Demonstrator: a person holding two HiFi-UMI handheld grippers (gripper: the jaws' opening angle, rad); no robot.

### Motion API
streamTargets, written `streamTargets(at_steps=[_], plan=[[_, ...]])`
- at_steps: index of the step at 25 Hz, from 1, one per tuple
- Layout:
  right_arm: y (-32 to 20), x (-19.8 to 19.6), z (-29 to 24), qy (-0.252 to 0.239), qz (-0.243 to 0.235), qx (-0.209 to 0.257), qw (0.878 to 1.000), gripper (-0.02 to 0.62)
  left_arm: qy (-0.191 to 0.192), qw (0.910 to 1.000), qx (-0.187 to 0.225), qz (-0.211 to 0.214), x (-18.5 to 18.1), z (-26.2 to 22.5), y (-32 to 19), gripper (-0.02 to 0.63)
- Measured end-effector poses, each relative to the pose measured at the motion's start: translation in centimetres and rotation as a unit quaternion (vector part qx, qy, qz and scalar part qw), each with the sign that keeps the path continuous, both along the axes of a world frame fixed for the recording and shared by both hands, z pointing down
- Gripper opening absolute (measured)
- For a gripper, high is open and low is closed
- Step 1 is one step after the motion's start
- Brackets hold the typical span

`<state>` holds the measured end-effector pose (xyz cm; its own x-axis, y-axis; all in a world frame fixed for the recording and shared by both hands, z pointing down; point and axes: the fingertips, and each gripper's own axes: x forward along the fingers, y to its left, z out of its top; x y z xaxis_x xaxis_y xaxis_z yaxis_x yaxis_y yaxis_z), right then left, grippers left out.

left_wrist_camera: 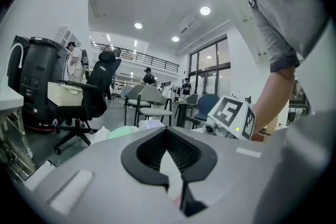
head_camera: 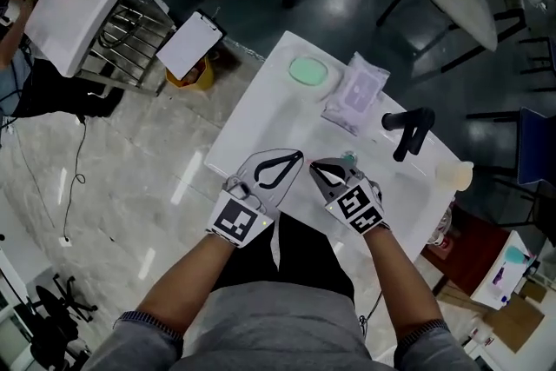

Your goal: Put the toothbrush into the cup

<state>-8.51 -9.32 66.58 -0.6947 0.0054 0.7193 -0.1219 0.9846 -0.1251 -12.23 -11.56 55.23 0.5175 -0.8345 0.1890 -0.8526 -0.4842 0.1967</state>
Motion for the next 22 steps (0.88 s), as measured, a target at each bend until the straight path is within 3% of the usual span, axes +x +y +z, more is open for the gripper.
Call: streamTargets(at_steps=[7, 22], plan=[[0.5, -0.4, 6.9, 0.092, -0.103, 0.012, 0.990, 0.049, -0.016, 0.9999, 0.003, -0.002, -0.8, 2.7, -0.6, 0.008], [2.0, -1.8, 13.8, 0.171, -0.247, -0.005, 0.954, 0.074, -0.007, 0.9993, -0.003, -0.037, -2.5, 4.6, -2.3, 0.008]])
